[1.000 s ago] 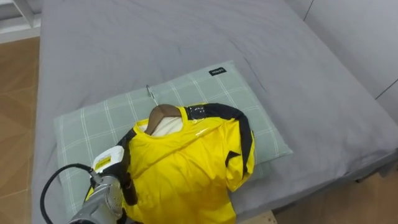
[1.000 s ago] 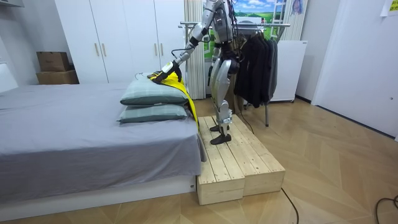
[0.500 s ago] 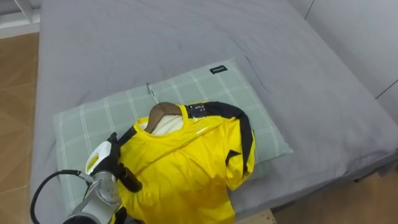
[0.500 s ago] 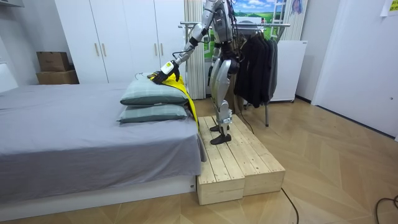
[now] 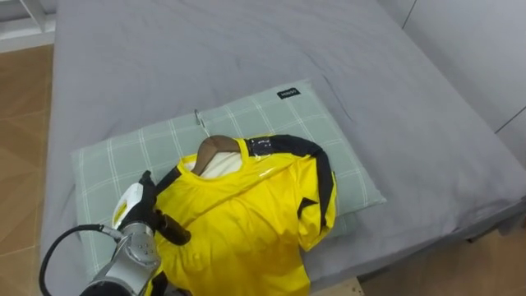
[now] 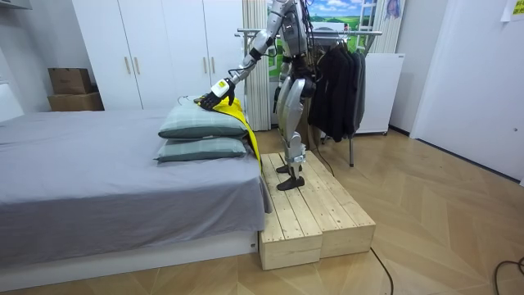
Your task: Hang clothes
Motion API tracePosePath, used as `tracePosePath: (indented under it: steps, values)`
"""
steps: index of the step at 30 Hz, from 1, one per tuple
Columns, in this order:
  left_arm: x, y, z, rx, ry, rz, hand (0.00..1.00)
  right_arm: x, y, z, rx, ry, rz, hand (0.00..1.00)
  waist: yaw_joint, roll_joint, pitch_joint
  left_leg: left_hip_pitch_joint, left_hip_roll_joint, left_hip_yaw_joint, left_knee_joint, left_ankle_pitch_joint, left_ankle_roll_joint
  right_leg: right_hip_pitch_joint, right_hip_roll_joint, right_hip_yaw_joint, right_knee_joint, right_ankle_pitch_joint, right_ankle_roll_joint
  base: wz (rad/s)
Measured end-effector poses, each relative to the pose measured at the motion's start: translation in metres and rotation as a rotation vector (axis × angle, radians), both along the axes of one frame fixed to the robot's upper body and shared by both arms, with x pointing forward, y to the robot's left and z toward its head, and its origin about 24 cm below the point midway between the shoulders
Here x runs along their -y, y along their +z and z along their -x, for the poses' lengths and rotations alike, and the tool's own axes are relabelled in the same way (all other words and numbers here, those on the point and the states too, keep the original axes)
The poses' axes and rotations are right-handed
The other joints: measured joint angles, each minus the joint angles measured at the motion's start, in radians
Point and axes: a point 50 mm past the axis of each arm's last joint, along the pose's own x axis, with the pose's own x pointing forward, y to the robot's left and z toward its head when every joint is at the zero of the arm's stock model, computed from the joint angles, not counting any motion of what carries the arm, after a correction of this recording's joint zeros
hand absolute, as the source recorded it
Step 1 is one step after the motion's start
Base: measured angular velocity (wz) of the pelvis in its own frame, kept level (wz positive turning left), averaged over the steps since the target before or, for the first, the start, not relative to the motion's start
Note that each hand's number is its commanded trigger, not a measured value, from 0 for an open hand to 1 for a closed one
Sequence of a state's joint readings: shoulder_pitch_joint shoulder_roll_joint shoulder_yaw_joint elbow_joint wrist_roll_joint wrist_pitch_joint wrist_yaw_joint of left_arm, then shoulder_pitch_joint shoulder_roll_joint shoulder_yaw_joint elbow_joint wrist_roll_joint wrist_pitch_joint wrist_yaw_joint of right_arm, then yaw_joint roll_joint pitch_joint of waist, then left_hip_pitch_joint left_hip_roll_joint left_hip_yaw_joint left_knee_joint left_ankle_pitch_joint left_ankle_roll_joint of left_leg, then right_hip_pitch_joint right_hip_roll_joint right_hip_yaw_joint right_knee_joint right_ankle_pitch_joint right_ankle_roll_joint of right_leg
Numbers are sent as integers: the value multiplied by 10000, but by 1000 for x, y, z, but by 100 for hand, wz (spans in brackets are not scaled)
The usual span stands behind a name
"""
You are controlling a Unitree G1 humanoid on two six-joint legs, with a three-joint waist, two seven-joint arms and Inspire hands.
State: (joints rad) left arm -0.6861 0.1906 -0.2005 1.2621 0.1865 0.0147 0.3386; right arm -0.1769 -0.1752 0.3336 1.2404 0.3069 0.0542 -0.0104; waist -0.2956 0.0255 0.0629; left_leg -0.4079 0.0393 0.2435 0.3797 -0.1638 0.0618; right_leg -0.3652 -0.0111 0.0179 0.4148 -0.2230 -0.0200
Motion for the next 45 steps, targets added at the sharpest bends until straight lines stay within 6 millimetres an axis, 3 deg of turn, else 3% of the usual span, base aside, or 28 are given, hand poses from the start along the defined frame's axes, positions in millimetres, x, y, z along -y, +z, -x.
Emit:
tracePosePath:
  steps: [12, 26, 30, 45]
  values:
    - [-1, 0, 0, -62, -38, -49, 0, 0, 0, 0, 6, 36, 15, 0, 5, -3, 10, -81, -7, -50, -2, 0, -1, -31, 27, 15, -88, 0, 0, 0]
    - [-8, 2, 0, -354, -876, -1341, 0, 0, 0, -1, 30, 16, -11, 0, 4, -5, 38, -262, 58, -36, 254, -4, -4, -209, 91, 20, 198, -7, -22, 0]
    - [-9, 1, 0, -615, -1315, -1885, 0, 3, 1, -1, 28, 14, -82, 0, 16, -30, 152, -394, 58, -33, 328, -2, -7, -424, 96, 20, 361, -66, -45, 0]
    - [-4, 4, -5, -1370, -2330, -2618, 2, 8, 4, -4, 56, 158, -243, 0, -31, 207, 148, -621, 34, -61, 370, 71, -4, -659, 86, 2, 513, -39, -56, 0]
